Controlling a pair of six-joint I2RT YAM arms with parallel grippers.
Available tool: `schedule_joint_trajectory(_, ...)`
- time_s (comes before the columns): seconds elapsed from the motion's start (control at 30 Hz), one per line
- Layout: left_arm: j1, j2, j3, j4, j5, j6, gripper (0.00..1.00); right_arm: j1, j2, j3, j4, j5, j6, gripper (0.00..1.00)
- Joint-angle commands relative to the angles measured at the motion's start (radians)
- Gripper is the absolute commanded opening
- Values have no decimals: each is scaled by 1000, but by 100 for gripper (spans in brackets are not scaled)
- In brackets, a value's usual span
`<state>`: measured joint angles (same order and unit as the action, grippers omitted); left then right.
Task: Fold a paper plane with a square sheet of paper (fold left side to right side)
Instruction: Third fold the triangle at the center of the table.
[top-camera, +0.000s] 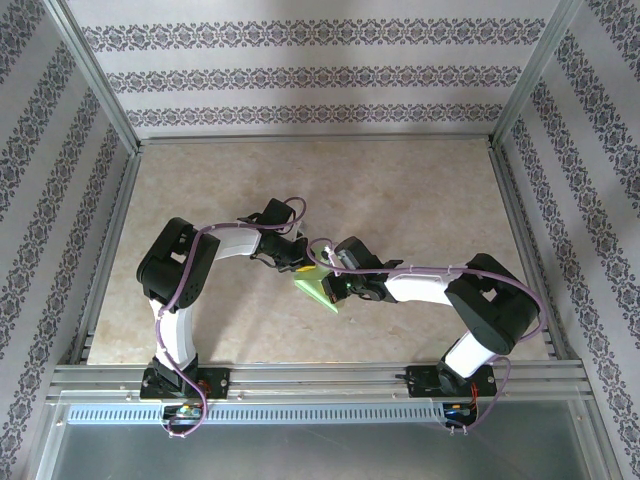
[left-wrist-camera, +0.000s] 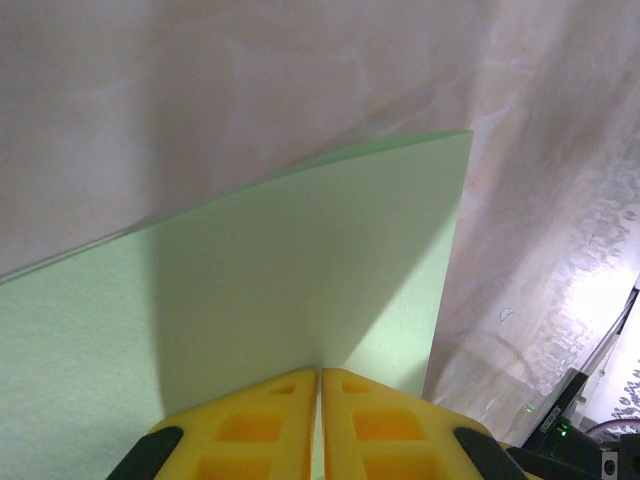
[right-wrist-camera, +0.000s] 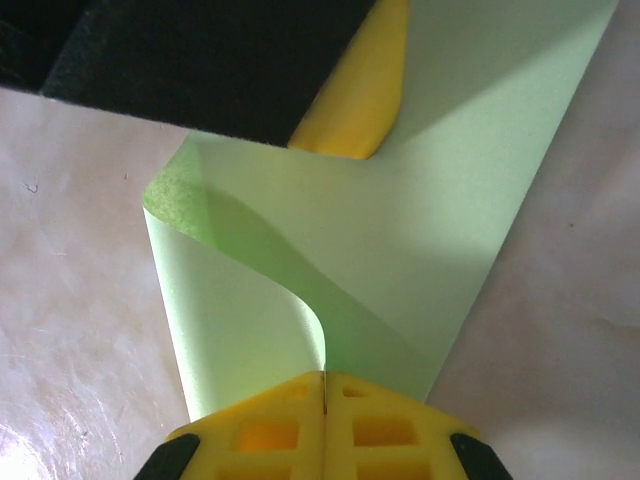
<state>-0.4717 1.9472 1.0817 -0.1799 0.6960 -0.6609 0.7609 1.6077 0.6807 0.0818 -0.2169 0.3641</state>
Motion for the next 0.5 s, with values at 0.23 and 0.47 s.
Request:
schedule_joint_trajectory(0.23, -23, 41, -3, -56, -43, 14, 12, -9, 3, 17, -14, 20, -7, 0)
schedule_joint_trajectory(0.47, -22, 41, 1, -56, -43, 14, 12, -9, 14, 20, -15, 22, -8, 0)
